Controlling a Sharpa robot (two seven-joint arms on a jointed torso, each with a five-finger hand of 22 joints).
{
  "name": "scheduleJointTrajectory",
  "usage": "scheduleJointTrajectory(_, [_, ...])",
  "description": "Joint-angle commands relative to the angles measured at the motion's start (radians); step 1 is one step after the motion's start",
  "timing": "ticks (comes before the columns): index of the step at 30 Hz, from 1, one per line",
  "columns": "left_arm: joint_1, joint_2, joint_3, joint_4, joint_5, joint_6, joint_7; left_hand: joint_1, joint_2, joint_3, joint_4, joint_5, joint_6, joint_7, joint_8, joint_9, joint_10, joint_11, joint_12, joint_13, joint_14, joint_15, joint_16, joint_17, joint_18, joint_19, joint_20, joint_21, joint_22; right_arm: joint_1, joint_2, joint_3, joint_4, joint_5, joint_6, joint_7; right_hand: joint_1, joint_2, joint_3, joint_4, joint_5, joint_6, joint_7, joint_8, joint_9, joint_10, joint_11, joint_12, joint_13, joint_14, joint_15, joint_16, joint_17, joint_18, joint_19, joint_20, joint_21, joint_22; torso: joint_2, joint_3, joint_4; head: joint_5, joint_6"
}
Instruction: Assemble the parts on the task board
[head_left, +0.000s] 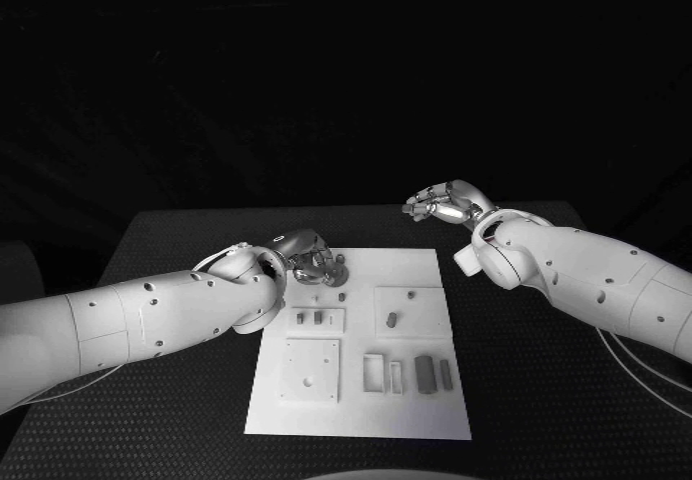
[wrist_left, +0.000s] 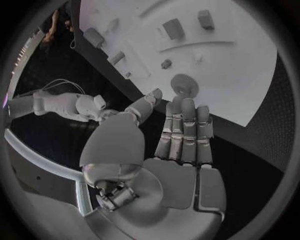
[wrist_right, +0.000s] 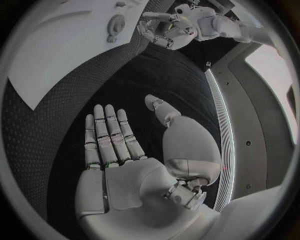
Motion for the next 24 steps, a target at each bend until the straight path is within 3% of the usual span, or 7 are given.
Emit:
scheduleJointTrajectory(1, [-0.005, 0.019, -0.006, -0.003, -0.169, -0.029, 0.079, 0.021, -0.008, -0.014, 0.0, -0.004, -0.006, -0.002, -0.007, -0.015, 0.039, 0.003, -0.076, -0.049, 0.011, 0.004, 0.001, -0.006, -0.008, 0.005, -0.056, -0.008, 0.003, -0.001, 0.002, 0.001, -0.002, -0.001, 0.016, 0.006, 0.002, 0.007, -0.002, 0.001, 0.004, -0.005, 0.026, 0.006, -0.002, 0.007, -0.002, -0.005, 0.0, -0.007, -0.001, 0.0, -0.001, -0.014, -0.005, -0.002, -0.004, 0.001, 0.0, -0.0008, 0.0007, -0.005, 0.001])
scheduleJointTrajectory(6, [-0.012, 0.036, -0.009, -0.007, -0.239, 0.005, 0.1, 0.051, -0.01, -0.021, -0.002, 0.005, -0.007, -0.014, -0.011, -0.029, 0.053, -0.006, -0.127, -0.074, 0.028, -0.007, 0.025, 0.001, -0.008, 0.021, -0.066, -0.003, 0.011, -0.002, 0.005, 0.001, -0.001, -0.001, 0.017, 0.006, 0.002, 0.007, -0.002, 0.001, 0.004, -0.005, 0.026, 0.006, -0.002, 0.007, -0.002, -0.005, 0.0, -0.007, -0.001, 0.0, -0.001, -0.015, -0.005, -0.002, -0.005, 0.002, 0.001, -0.0011, -0.0005, -0.007, 0.003])
scheduleJointTrajectory(8, [-0.014, 0.036, -0.009, -0.006, -0.262, 0.036, 0.111, 0.075, -0.013, -0.018, -0.003, 0.047, -0.007, -0.019, -0.014, -0.037, 0.057, -0.011, -0.157, -0.085, 0.045, -0.014, 0.054, 0.01, -0.007, 0.033, -0.072, 0.005, 0.02, -0.002, 0.006, 0.001, -0.002, -0.001, 0.016, 0.006, 0.002, 0.007, -0.002, 0.001, 0.004, -0.005, 0.026, 0.006, -0.002, 0.008, -0.002, -0.005, 0.0, -0.007, -0.001, 0.0, -0.001, -0.015, -0.005, -0.002, -0.005, 0.002, 0.0, -0.0005, -0.0008, -0.007, 0.003])
scheduleJointTrajectory(12, [-0.017, 0.041, -0.009, -0.002, -0.289, 0.068, 0.111, 0.083, -0.02, -0.022, -0.003, 0.081, -0.012, -0.027, -0.019, -0.047, 0.059, -0.016, -0.193, -0.097, 0.058, -0.021, 0.08, 0.016, -0.009, 0.038, -0.078, 0.008, 0.029, -0.002, 0.006, 0.001, -0.002, -0.001, 0.016, 0.006, 0.002, 0.008, -0.002, 0.001, 0.004, -0.005, 0.026, 0.007, -0.002, 0.008, -0.002, -0.005, 0.0, -0.007, -0.001, 0.0, -0.001, -0.015, -0.004, -0.002, -0.005, 0.002, -0.001, -0.0004, 0.0004, -0.011, 0.002])
scheduleJointTrajectory(20, [-0.032, 0.065, -0.009, -0.034, -0.318, 0.079, 0.105, 0.084, -0.021, -0.027, -0.001, 0.085, -0.034, -0.03, -0.036, -0.065, 0.049, -0.019, -0.248, -0.111, 0.088, -0.026, 0.114, 0.019, -0.007, 0.057, -0.087, 0.018, 0.043, -0.002, 0.008, 0.001, 0.001, -0.001, 0.016, 0.006, 0.003, 0.008, -0.002, 0.001, 0.004, -0.005, 0.026, 0.007, -0.002, 0.008, -0.002, -0.005, 0.0, -0.007, -0.001, 0.0, -0.002, -0.015, -0.004, -0.002, -0.005, 0.003, 0.0, -0.0013, -0.0003, -0.014, 0.003])
scheduleJointTrajectory(24, [-0.039, 0.072, -0.009, -0.045, -0.325, 0.094, 0.101, 0.083, -0.015, -0.032, -0.001, 0.082, -0.029, -0.026, -0.035, -0.072, 0.055, -0.018, -0.27, -0.116, 0.108, -0.026, 0.144, 0.026, 0.003, 0.083, -0.091, 0.041, 0.059, -0.002, 0.008, 0.001, 0.001, -0.001, 0.017, 0.006, 0.003, 0.008, -0.002, 0.001, 0.004, -0.006, 0.026, 0.007, -0.002, 0.008, -0.002, -0.006, 0.0, -0.007, -0.001, 0.0, -0.002, -0.015, -0.004, -0.002, -0.006, 0.003, 0.001, -0.0004, 0.0002, -0.016, 0.002])
